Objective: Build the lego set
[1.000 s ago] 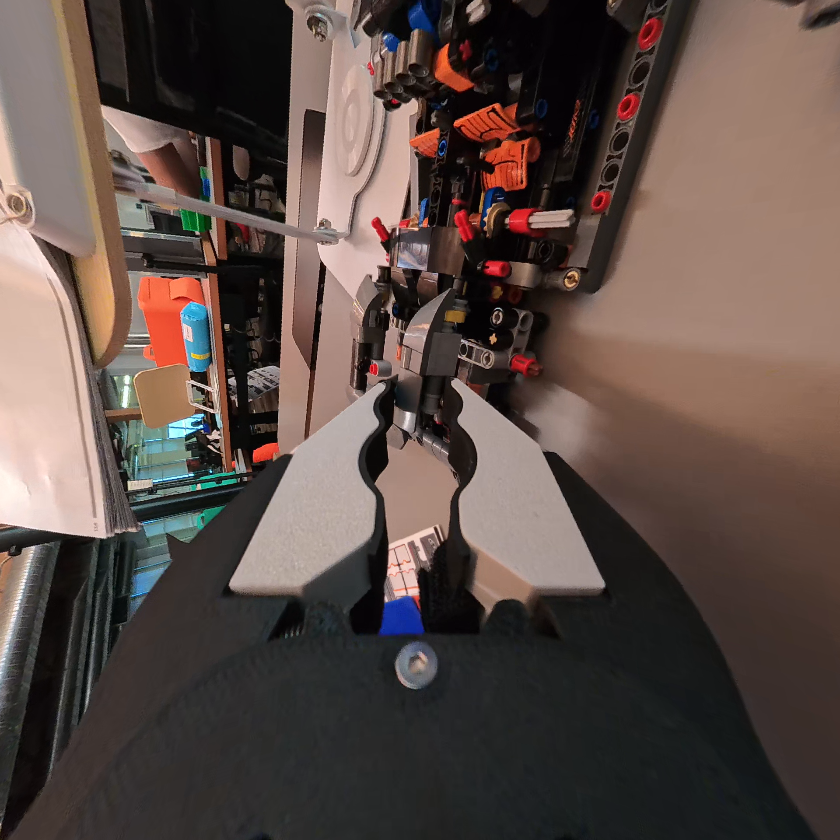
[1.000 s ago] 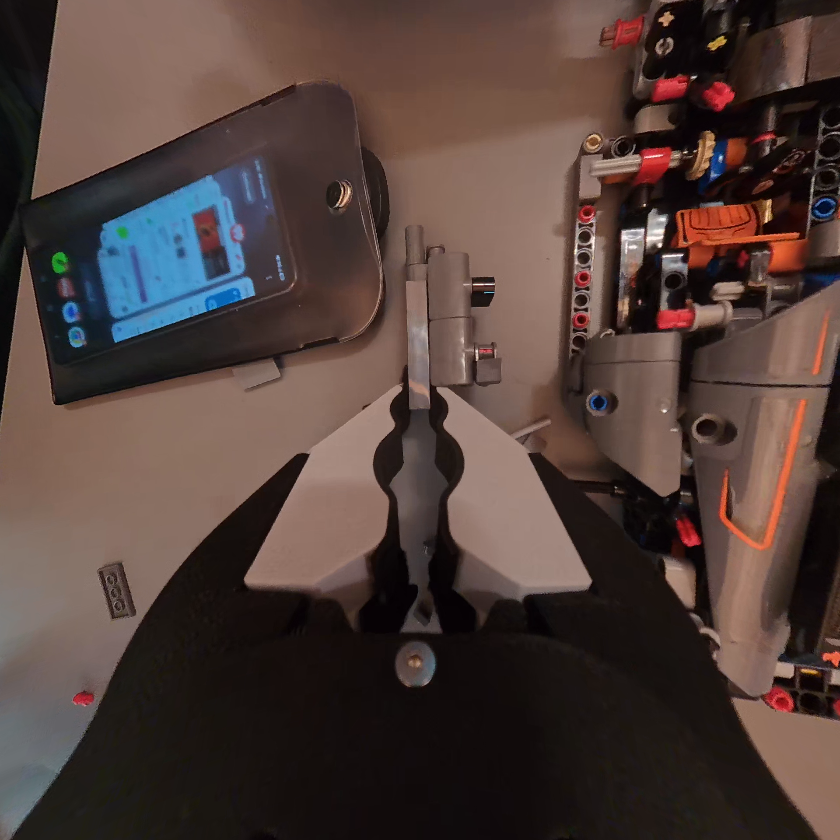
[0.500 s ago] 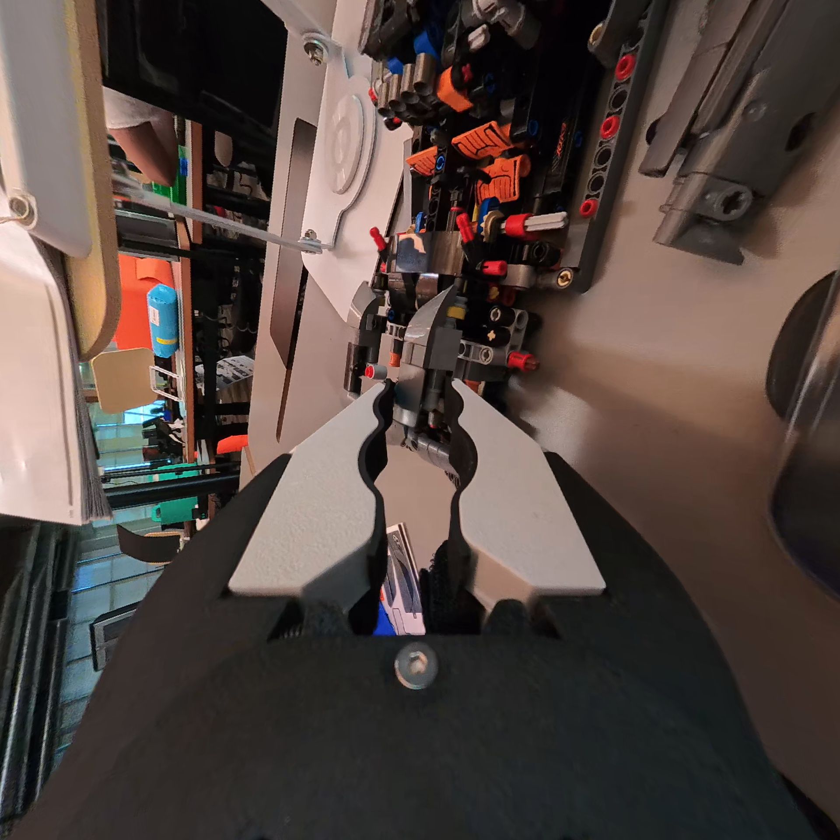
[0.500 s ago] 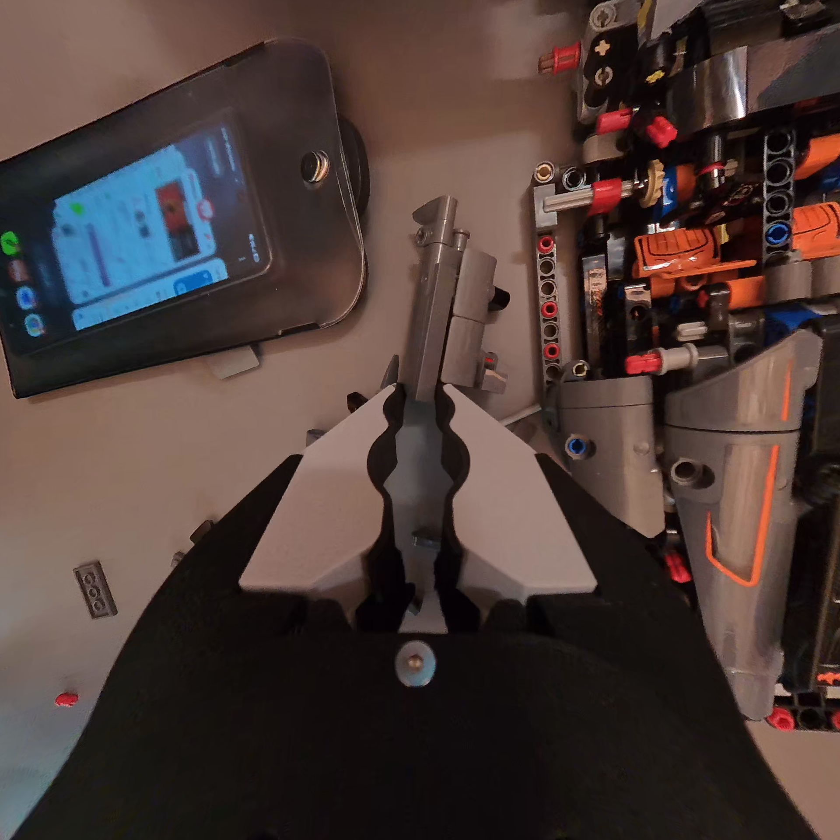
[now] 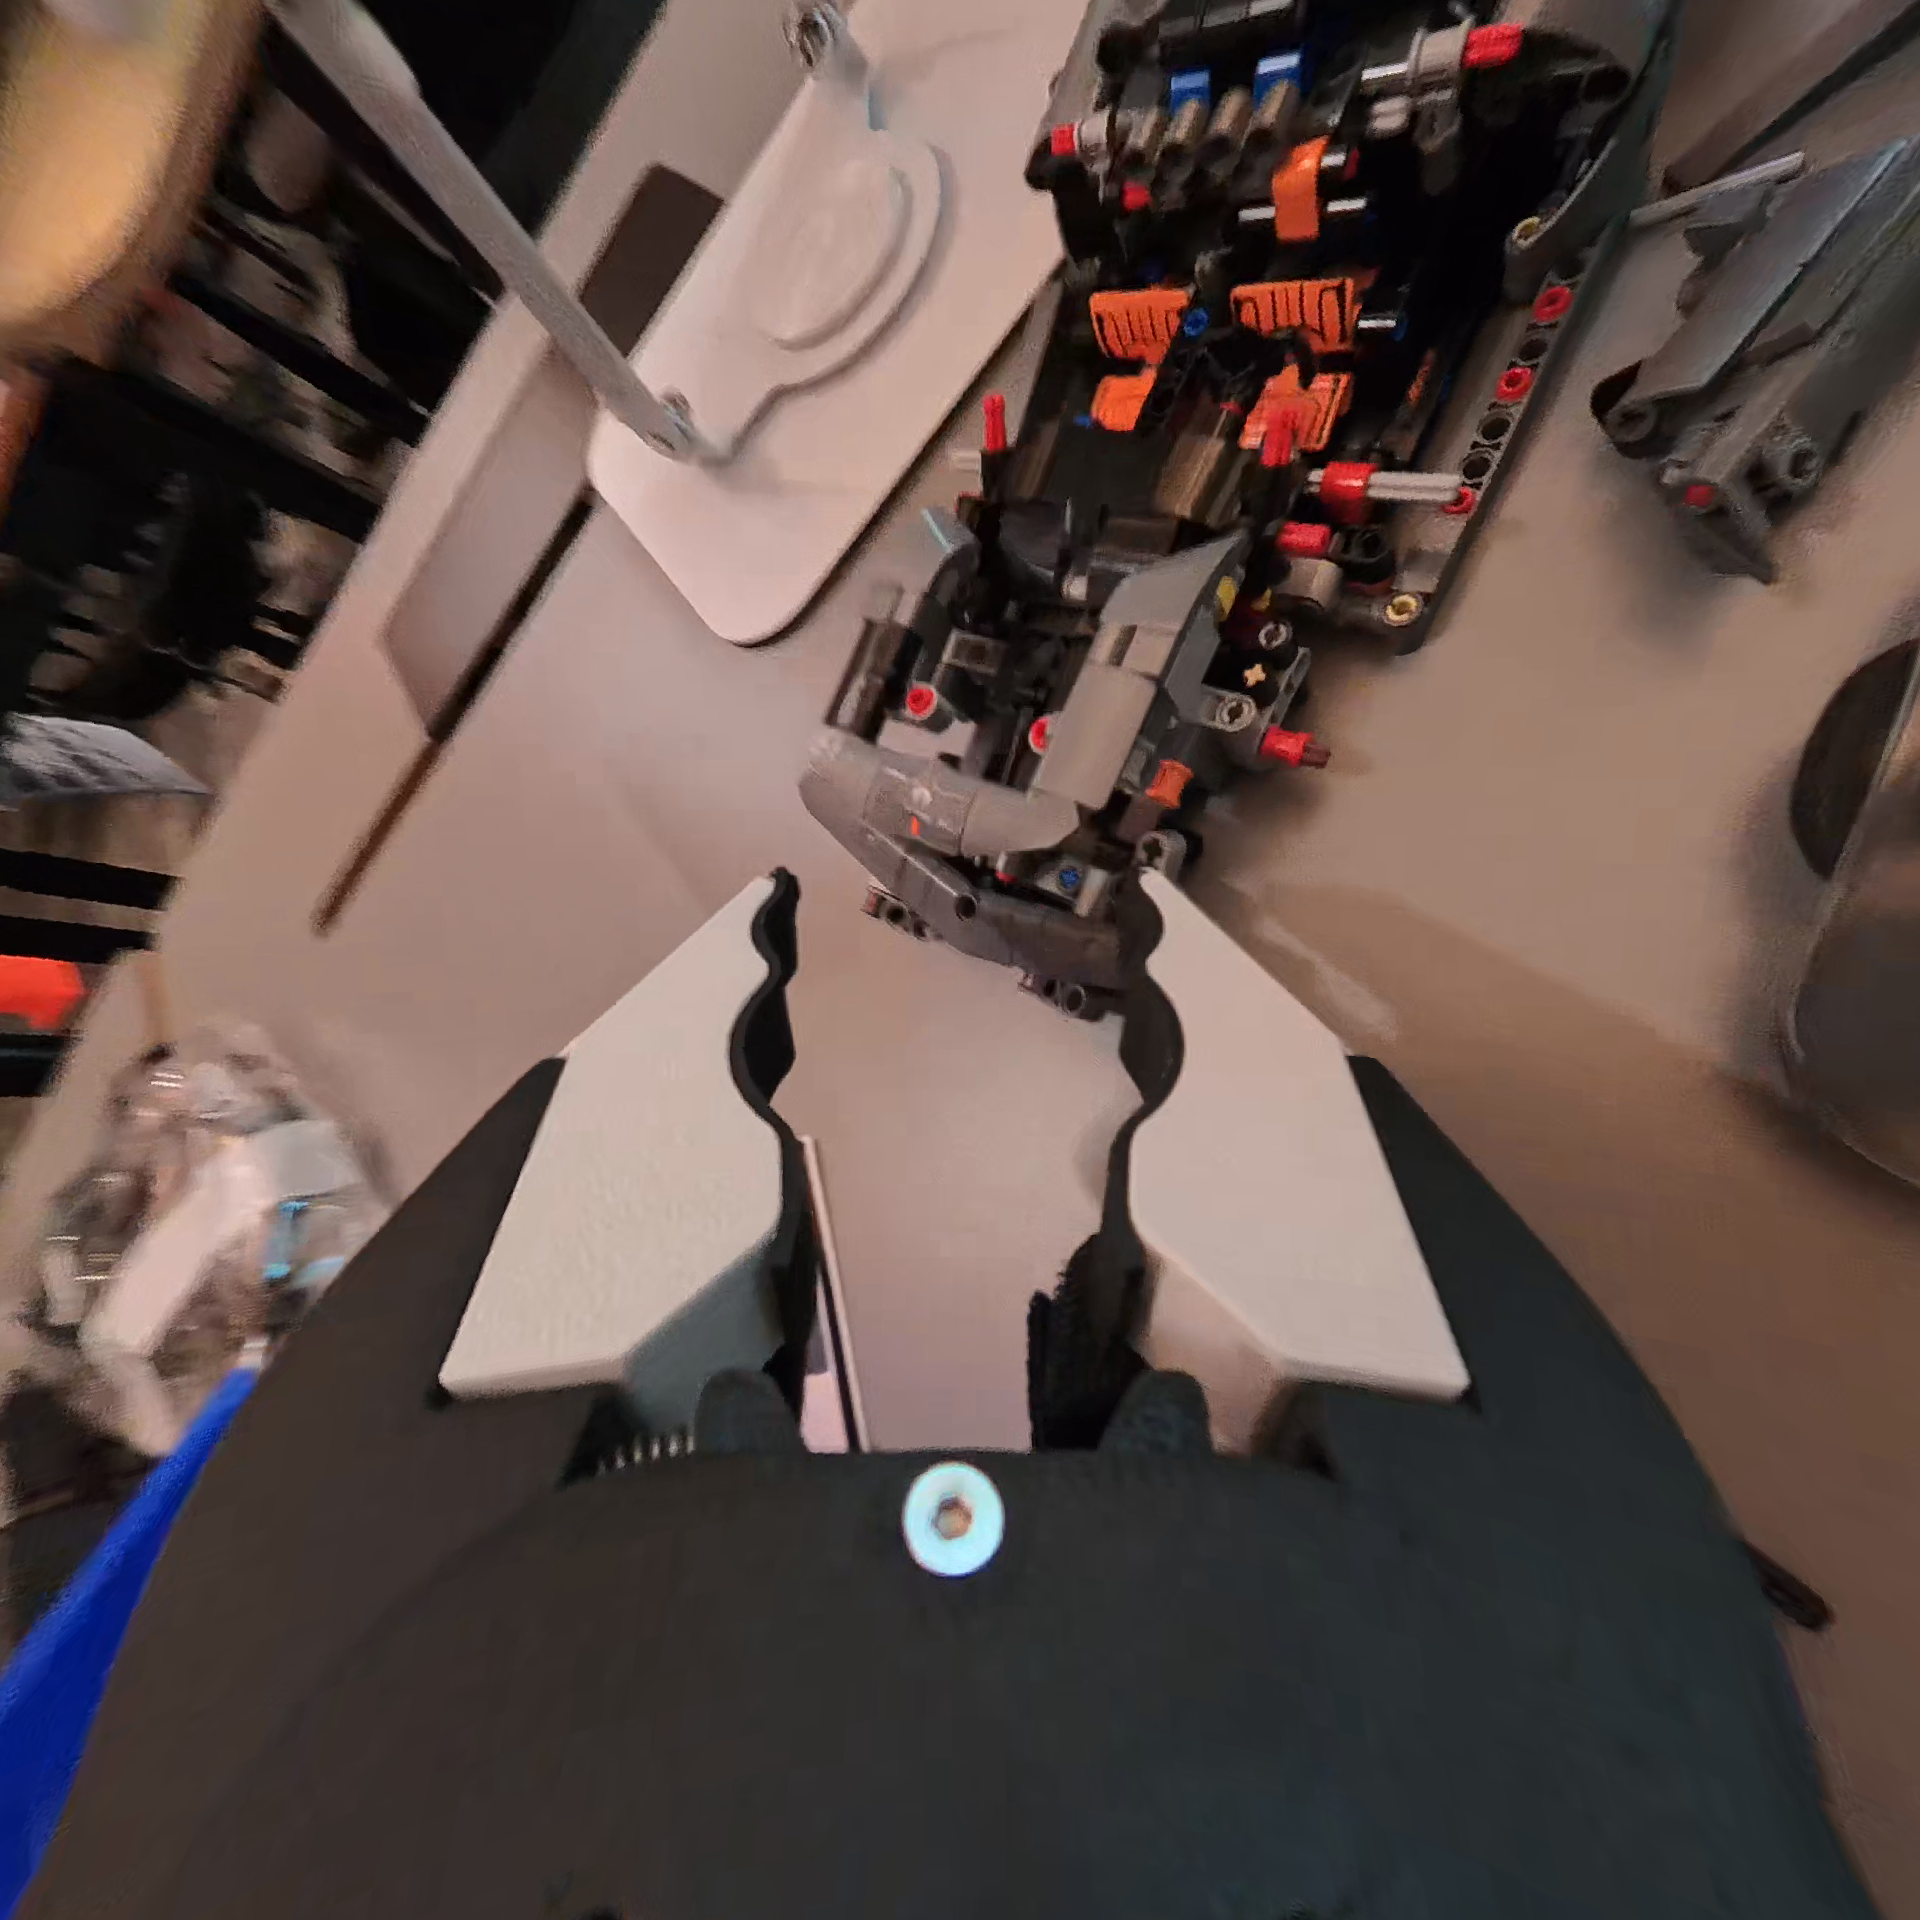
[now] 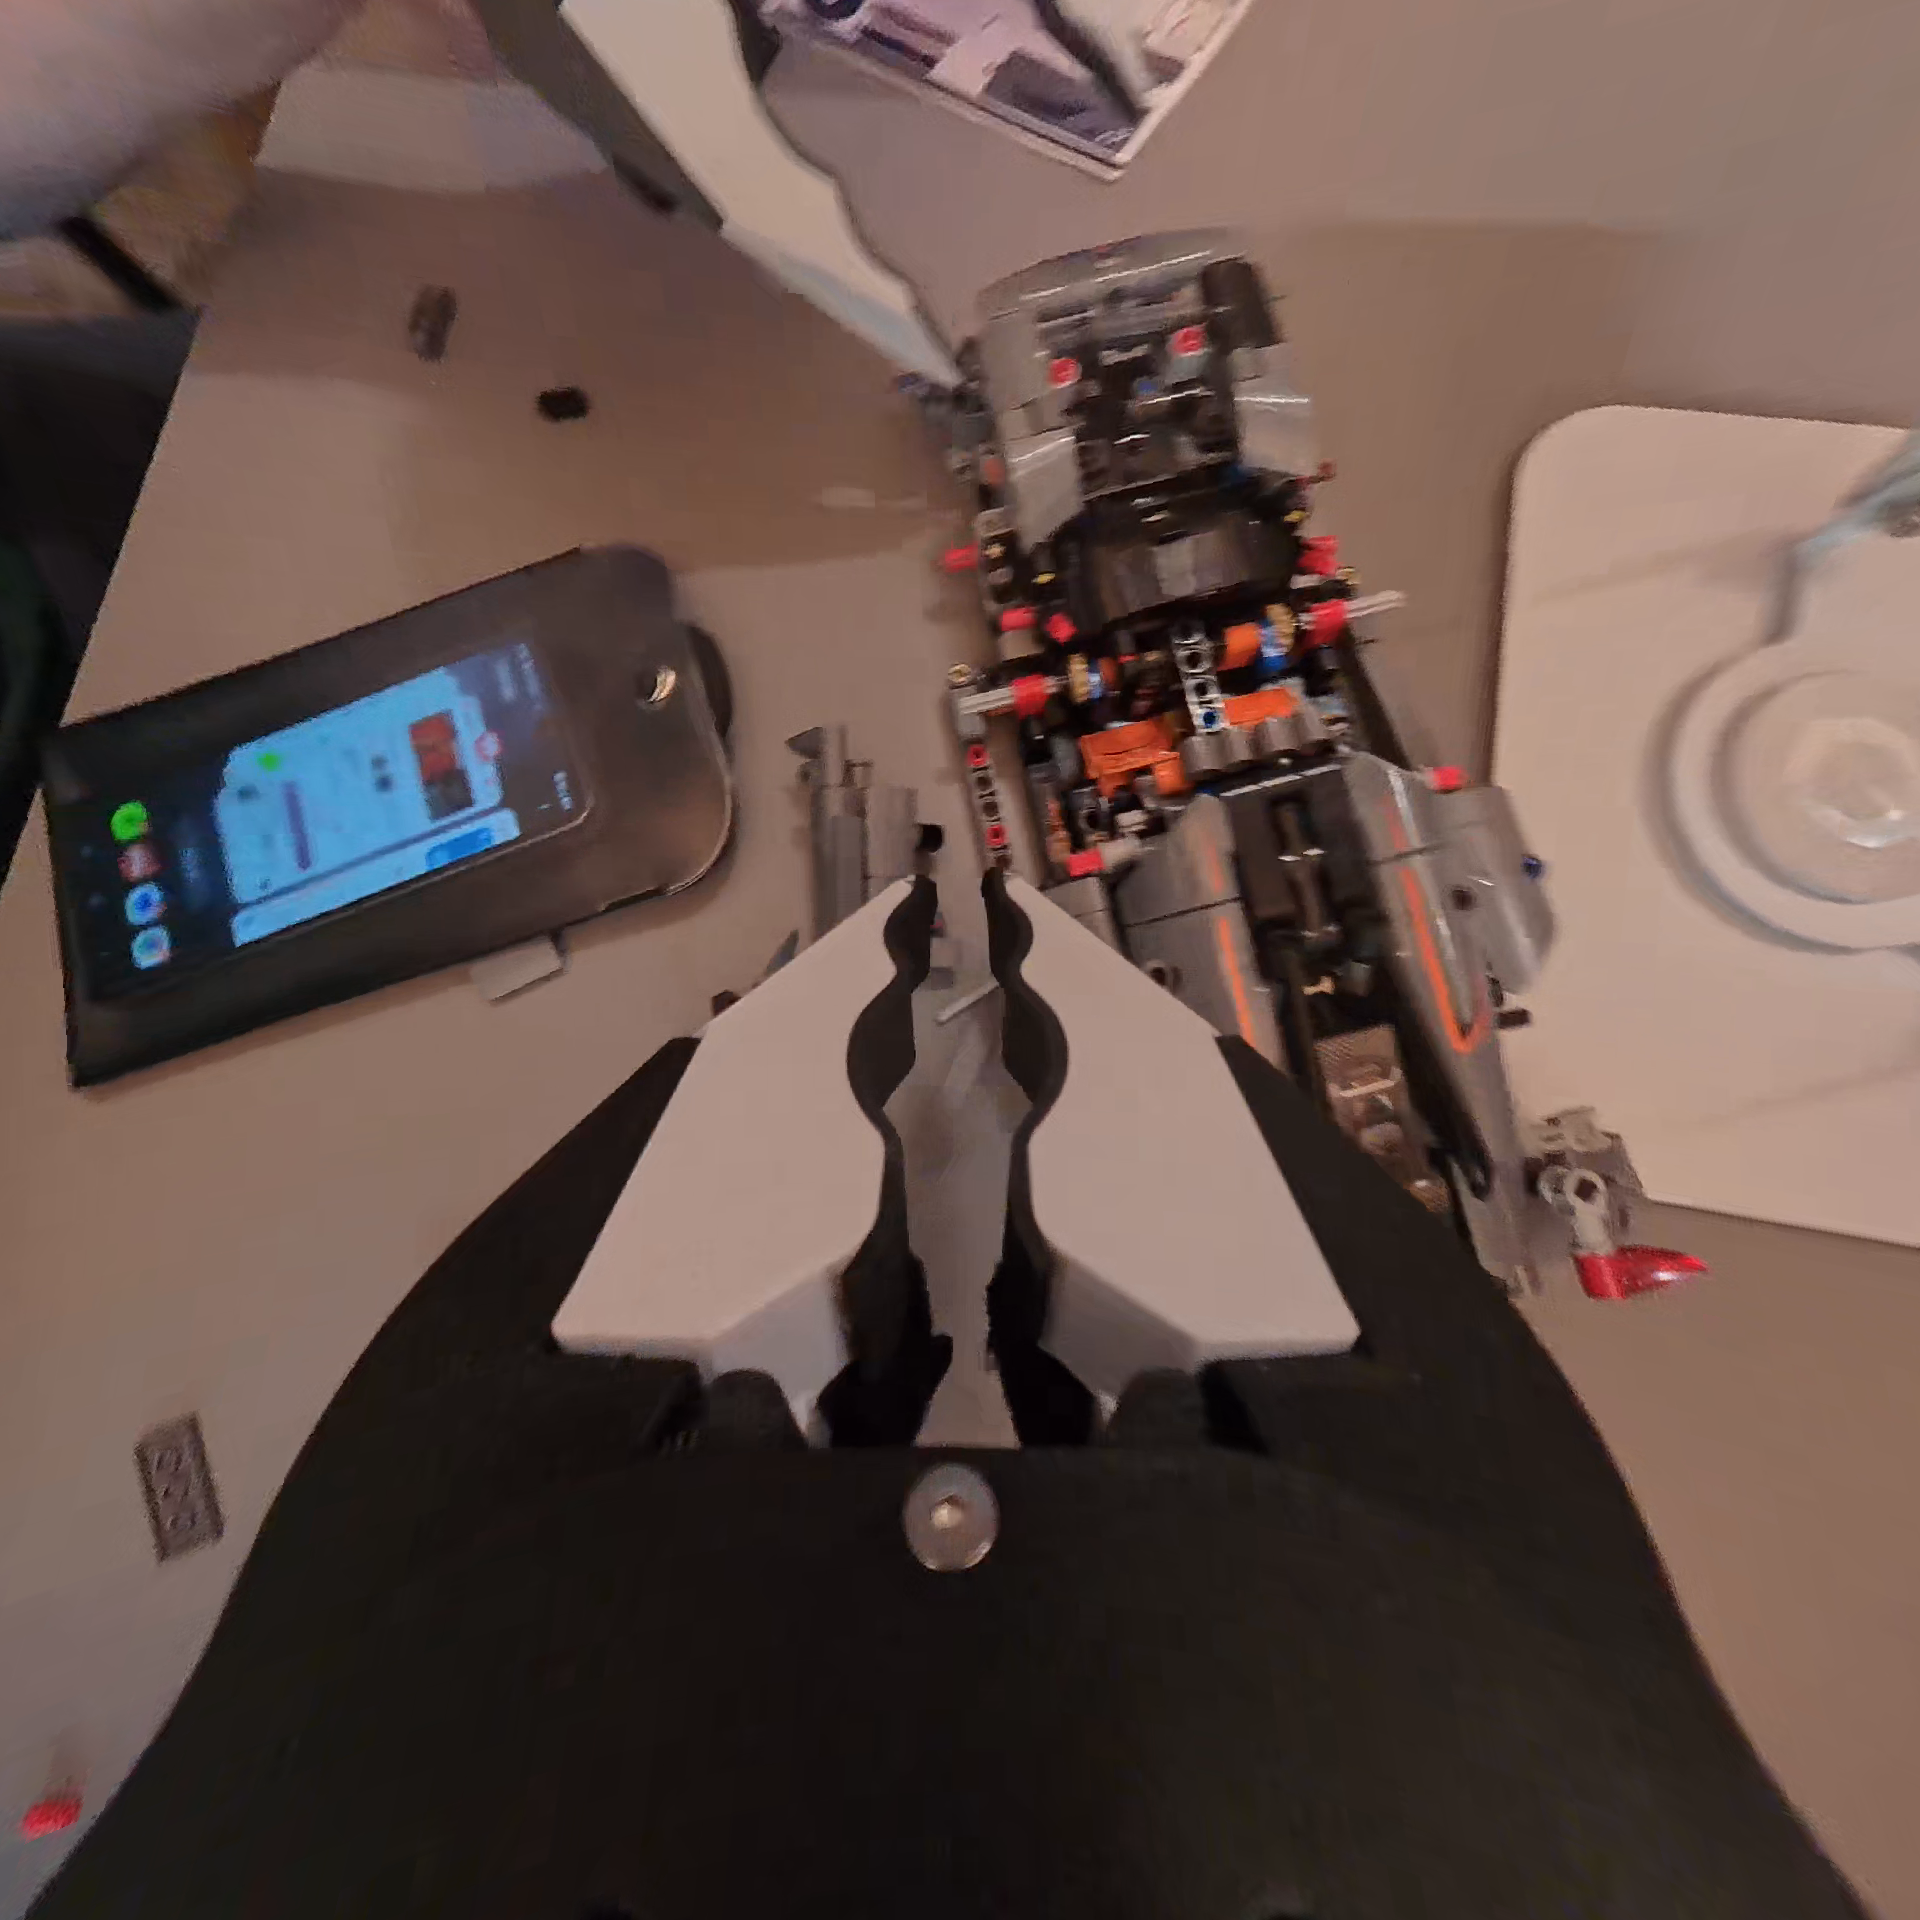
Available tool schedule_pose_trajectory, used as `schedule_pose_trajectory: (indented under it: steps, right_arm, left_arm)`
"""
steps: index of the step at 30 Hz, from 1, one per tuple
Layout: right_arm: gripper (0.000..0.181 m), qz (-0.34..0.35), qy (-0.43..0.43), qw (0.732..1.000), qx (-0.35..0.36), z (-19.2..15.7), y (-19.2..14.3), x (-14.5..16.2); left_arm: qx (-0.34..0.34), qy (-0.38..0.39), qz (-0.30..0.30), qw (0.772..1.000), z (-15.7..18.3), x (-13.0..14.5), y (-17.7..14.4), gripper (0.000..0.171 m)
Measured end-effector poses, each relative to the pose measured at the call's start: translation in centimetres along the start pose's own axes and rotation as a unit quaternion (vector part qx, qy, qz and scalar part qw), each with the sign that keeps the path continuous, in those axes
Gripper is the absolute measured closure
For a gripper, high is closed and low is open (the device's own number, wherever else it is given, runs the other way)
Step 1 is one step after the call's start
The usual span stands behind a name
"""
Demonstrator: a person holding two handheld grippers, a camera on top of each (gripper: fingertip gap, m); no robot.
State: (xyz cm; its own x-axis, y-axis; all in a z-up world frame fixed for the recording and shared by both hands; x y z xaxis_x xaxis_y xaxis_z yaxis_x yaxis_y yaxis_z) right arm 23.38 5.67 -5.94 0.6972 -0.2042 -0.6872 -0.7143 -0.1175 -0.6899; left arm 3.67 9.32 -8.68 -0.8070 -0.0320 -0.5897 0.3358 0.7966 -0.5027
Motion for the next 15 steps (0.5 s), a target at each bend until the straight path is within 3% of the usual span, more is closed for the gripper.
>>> schedule_pose_trajectory:
  steps: [3,8,11,15]
  right_arm:
    - [0.173,0.025,0.028,0.999,0.010,1.0,-0.4,0.1]
    - [0.172,0.033,0.040,0.998,0.036,1.9,-1.0,0.3]
    - [0.167,0.044,0.046,0.996,0.058,2.5,-1.5,0.2]
    - [0.154,0.049,0.072,0.991,0.098,3.9,-2.3,0.7]
  left_arm:
    - [0.059,-0.049,-0.017,0.997,0.1,0.8,0.5,0.099]
    - [0.140,-0.086,-0.036,0.986,1.9,1.4,1.3,0.107]
    - [0.128,-0.081,-0.040,0.988,2.1,1.4,1.8,0.104]
    - [0.110,-0.076,-0.043,0.990,1.9,1.1,2.0,0.115]
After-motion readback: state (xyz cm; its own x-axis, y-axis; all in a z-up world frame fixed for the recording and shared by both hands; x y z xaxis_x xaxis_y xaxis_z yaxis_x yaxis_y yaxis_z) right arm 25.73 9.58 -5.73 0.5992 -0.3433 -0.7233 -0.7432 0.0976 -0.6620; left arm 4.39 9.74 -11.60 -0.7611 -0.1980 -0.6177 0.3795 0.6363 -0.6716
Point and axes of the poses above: each gripper's, where its closed fingertips meet, y out along the fingers, x out of its underside, z = x × y across the jaws, the point moved 4 cm from there along -y, back along the fingers, and after that the axes turned 13 degrees about -x, right-handed, at the moved point
